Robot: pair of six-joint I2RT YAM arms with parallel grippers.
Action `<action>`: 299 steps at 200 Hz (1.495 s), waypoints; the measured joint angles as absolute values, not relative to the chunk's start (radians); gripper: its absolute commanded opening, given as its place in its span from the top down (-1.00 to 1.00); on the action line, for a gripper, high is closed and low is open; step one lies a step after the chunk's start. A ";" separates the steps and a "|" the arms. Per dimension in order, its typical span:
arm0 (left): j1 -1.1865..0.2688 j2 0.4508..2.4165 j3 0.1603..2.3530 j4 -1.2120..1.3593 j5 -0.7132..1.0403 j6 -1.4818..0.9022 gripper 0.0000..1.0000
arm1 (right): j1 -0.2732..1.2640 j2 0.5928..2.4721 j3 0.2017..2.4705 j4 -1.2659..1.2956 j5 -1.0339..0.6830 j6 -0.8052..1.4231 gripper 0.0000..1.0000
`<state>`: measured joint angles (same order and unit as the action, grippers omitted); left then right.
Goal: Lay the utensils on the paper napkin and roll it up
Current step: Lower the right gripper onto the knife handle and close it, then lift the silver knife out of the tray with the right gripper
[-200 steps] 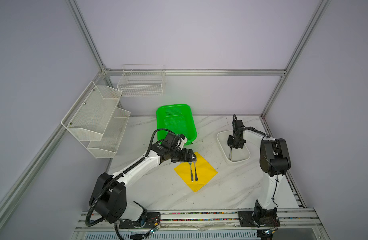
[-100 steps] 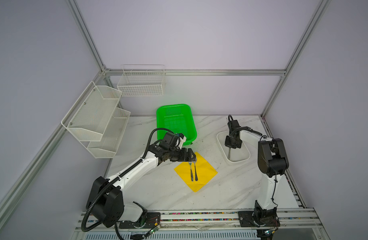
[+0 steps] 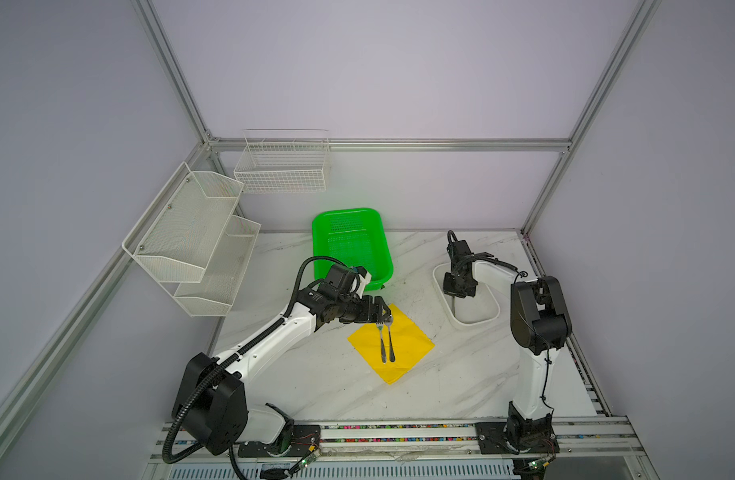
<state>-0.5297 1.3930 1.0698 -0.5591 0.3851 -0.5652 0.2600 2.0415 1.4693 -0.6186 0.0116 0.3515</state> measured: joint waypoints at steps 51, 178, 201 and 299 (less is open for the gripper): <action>-0.530 1.393 1.070 -0.555 0.392 -0.565 -0.78 | 0.265 2.044 1.461 -0.608 -0.051 0.335 0.76; -0.530 1.393 1.070 -0.554 0.391 -0.569 -0.76 | 0.286 2.024 1.409 -0.577 -0.034 0.326 0.77; -0.530 1.392 1.070 -0.554 0.390 -0.583 -0.76 | 0.288 2.020 1.404 -0.564 -0.022 0.316 0.86; -0.530 1.285 1.066 -0.550 0.335 -0.636 -0.74 | 0.243 1.960 1.387 -0.574 -0.032 0.270 1.00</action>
